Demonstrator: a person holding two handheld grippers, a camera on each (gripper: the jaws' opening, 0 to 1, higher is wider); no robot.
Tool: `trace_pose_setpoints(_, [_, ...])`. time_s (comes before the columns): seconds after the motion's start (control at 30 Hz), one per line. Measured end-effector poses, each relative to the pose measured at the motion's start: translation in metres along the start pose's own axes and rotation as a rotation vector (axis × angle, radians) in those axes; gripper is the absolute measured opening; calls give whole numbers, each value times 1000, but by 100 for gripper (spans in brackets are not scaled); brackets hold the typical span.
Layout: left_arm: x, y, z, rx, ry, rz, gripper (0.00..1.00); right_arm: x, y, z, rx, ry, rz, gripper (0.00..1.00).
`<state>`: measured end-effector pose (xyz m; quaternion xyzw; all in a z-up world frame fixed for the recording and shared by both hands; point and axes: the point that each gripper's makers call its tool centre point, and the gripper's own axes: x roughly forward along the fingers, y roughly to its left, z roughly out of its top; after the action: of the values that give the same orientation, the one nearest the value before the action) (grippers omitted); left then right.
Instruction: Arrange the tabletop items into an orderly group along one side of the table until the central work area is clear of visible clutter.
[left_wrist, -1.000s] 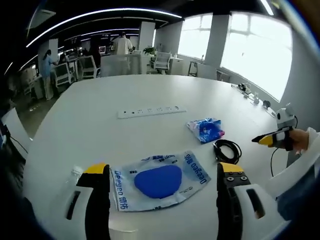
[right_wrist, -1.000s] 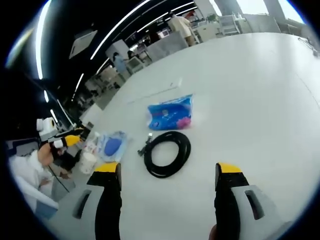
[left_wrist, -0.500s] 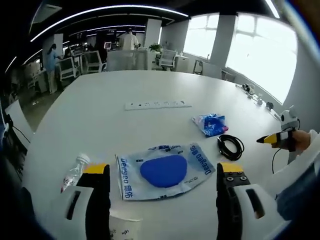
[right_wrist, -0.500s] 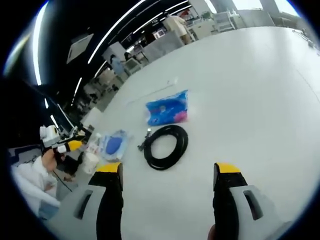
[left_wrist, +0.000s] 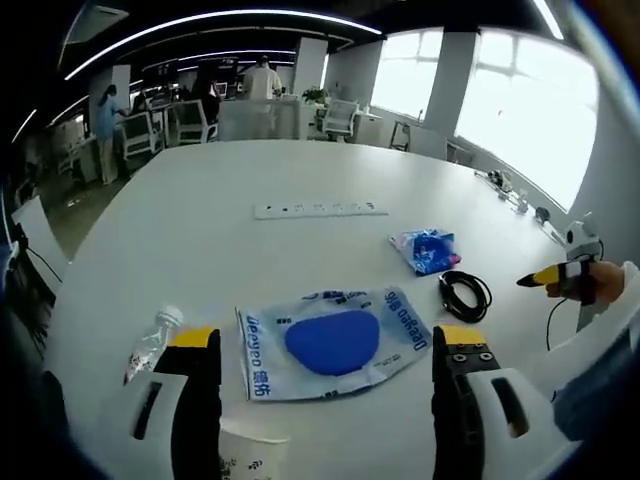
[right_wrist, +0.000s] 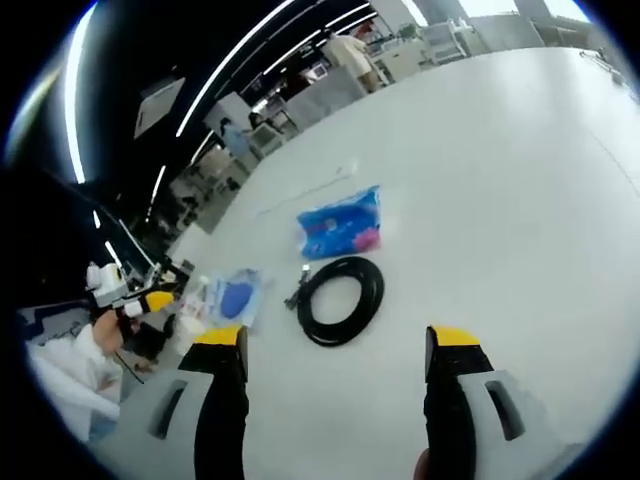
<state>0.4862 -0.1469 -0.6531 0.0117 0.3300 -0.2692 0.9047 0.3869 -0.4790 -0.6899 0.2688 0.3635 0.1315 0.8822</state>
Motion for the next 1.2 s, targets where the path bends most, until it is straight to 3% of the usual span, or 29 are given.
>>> trace_pose_setpoints(0.3, [-9, 16, -18, -9, 24, 22, 89, -2, -1, -13, 47, 5, 0, 70])
trace_pose_setpoints(0.53, [-11, 30, -31, -40, 47, 58, 87, -1, 3, -14, 29, 24, -2, 69])
trace_pose_setpoints(0.63, [-7, 39, -40, -48, 95, 97, 84, 1, 9, -12, 10, 25, -3, 69])
trace_pose_setpoints(0.87, [10, 48, -50, -82, 148, 107, 80, 17, 40, -16, -38, 60, 51, 65])
trace_pose_setpoints(1.2, [25, 58, -62, -96, 206, 107, 72, 53, 91, -37, -109, 179, 153, 59])
